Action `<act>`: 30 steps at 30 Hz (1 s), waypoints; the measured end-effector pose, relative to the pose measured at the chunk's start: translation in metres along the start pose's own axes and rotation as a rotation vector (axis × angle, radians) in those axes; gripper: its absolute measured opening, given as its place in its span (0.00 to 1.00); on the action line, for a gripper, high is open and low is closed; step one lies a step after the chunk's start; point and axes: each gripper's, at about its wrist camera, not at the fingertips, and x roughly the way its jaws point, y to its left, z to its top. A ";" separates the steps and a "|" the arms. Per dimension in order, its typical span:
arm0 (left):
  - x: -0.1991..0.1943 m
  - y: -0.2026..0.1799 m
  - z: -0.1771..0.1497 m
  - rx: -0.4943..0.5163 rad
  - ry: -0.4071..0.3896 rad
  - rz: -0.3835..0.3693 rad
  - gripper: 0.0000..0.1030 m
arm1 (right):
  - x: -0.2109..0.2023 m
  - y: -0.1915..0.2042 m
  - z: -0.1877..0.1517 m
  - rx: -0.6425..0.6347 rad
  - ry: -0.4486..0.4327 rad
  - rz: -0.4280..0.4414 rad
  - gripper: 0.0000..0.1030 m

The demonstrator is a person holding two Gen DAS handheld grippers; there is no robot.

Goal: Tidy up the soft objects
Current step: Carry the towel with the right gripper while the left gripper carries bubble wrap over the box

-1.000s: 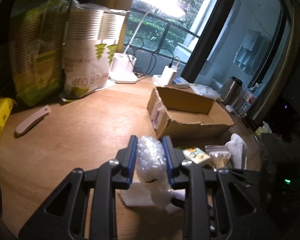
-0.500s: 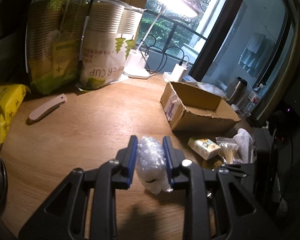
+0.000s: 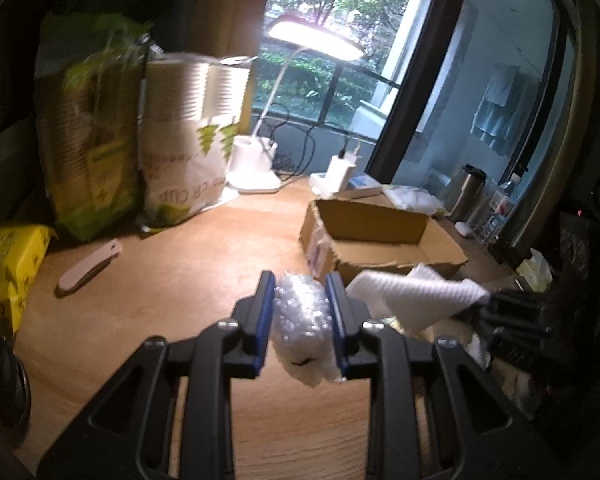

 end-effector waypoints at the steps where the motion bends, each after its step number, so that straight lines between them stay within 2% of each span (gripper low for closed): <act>1: 0.001 -0.004 0.002 0.006 -0.003 -0.004 0.26 | -0.006 -0.005 0.003 0.004 -0.013 -0.006 0.09; 8: 0.009 -0.032 0.020 0.047 -0.019 -0.020 0.26 | -0.043 -0.042 0.022 0.031 -0.106 -0.055 0.09; 14: 0.024 -0.051 0.039 0.071 -0.026 -0.026 0.26 | -0.055 -0.078 0.031 0.061 -0.147 -0.090 0.09; 24: 0.064 -0.076 0.066 0.090 -0.012 -0.037 0.26 | -0.055 -0.132 0.042 0.102 -0.182 -0.124 0.09; 30: 0.094 -0.086 0.074 0.112 0.006 -0.006 0.26 | -0.040 -0.162 0.044 0.139 -0.173 -0.127 0.09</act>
